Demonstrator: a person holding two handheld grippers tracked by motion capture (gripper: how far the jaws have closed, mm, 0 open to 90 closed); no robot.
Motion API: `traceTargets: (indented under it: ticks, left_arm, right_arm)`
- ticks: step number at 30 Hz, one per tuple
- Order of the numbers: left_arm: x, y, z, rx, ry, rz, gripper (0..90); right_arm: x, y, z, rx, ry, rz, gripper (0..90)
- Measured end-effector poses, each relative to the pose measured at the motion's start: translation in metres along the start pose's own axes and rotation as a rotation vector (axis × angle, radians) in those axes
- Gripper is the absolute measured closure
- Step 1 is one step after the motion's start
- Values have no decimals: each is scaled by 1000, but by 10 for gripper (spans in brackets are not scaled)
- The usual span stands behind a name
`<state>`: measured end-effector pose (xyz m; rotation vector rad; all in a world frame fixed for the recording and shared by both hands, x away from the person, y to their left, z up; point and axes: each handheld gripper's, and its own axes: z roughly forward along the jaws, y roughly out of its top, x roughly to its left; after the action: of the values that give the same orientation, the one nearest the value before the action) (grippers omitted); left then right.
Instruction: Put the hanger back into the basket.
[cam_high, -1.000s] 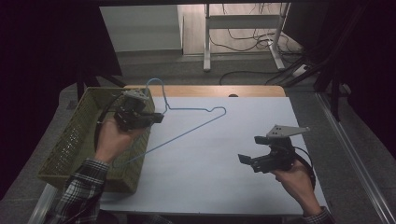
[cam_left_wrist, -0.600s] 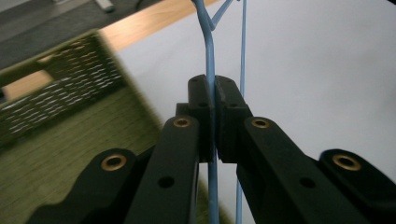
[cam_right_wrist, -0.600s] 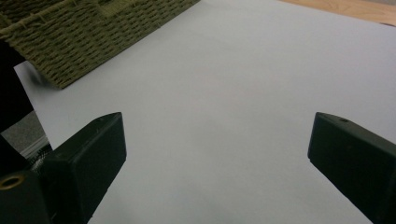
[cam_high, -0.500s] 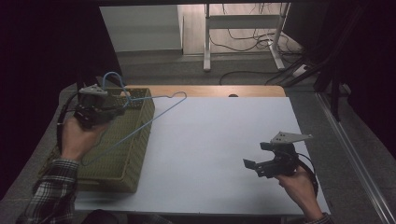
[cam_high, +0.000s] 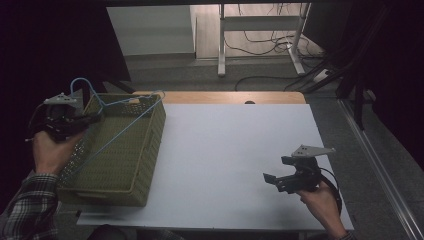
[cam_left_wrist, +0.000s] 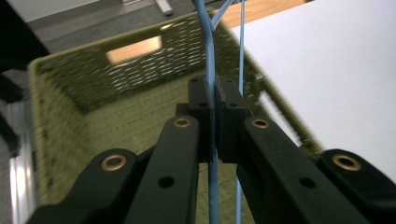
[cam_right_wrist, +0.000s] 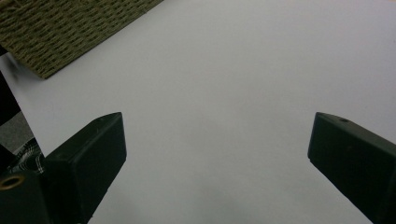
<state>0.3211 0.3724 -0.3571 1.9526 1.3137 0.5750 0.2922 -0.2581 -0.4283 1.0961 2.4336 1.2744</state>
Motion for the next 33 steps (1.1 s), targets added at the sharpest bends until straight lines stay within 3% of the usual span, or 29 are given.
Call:
traceTargets:
  ticks: [6,12,20,25,28,30,33]
  left_arm:
    - [20,-21,3,-10,16,-51,875]
    - [25,-38,24,16,23,-67,875]
    - [24,-57,63,114,22,-89,874]
    - [25,-63,78,172,20,-105,870]
    - [23,-62,81,220,47,-91,854]
    - [19,-60,75,196,75,-84,715]
    - [10,-56,65,171,82,-60,553]
  right_arm:
    - [-1,-1,2,13,3,3,39]
    - [0,-2,4,30,6,-3,39]
    - [-2,-8,6,44,2,0,38]
    - [-2,-12,8,57,-2,-3,39]
    - [-3,-14,9,71,-10,-12,39]
    - [-3,-15,10,83,-15,-24,39]
    - [-3,-16,9,84,-22,-30,39]
